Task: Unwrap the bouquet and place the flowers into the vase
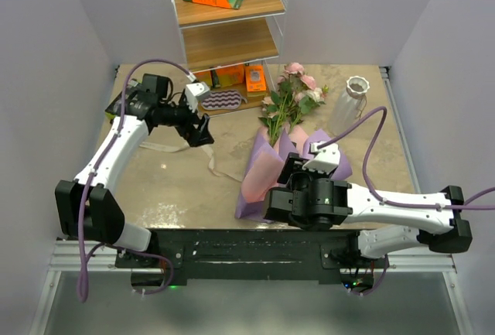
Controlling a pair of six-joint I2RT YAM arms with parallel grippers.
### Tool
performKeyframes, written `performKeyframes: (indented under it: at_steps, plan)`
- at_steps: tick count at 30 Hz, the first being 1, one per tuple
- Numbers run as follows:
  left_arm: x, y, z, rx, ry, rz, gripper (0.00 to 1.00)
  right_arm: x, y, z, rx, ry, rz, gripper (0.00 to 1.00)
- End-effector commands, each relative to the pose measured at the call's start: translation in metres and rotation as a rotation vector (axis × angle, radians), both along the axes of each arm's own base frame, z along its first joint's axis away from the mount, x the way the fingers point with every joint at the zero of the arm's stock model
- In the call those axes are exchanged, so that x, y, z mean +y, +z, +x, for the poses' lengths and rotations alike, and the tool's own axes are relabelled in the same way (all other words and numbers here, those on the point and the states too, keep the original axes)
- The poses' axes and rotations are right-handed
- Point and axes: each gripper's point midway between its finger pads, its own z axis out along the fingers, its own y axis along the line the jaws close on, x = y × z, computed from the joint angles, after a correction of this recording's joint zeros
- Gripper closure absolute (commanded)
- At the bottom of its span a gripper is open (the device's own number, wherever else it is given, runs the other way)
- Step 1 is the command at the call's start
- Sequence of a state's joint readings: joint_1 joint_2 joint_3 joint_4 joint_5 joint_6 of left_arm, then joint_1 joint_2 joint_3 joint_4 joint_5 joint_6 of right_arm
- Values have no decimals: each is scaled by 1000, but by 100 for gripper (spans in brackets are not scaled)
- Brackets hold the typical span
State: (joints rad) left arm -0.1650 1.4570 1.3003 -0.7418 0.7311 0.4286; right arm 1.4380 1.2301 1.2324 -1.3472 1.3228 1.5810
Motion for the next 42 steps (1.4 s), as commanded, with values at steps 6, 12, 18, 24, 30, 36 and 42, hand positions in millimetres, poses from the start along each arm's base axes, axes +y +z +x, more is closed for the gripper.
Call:
performKeyframes:
  at_steps: [6, 12, 18, 24, 30, 36, 42]
  plan:
    - [-78, 46, -32, -37, -207, -68, 1, -1, 49, 5, -48, 3, 27, 29]
    - [-79, 119, -25, -179, -169, -126, 1, -4, 40, 2, 52, 28, -3, 31]
    - [-51, 151, -20, -274, -53, -117, 1, 1, -49, -3, 310, 17, -18, 24]
    - [-35, 138, -18, -284, -23, -58, 1, 3, -85, -5, 396, 51, 87, 20]
    - [-32, 136, -24, -298, -27, -47, 1, -12, -95, -14, 452, 25, 58, 20]
    - [-32, 126, -29, -277, -41, -44, 1, -25, -126, -32, 549, -17, 57, 21]
    - [-30, 121, -30, -279, -43, -27, 1, -30, -139, -48, 605, -10, 157, 20]
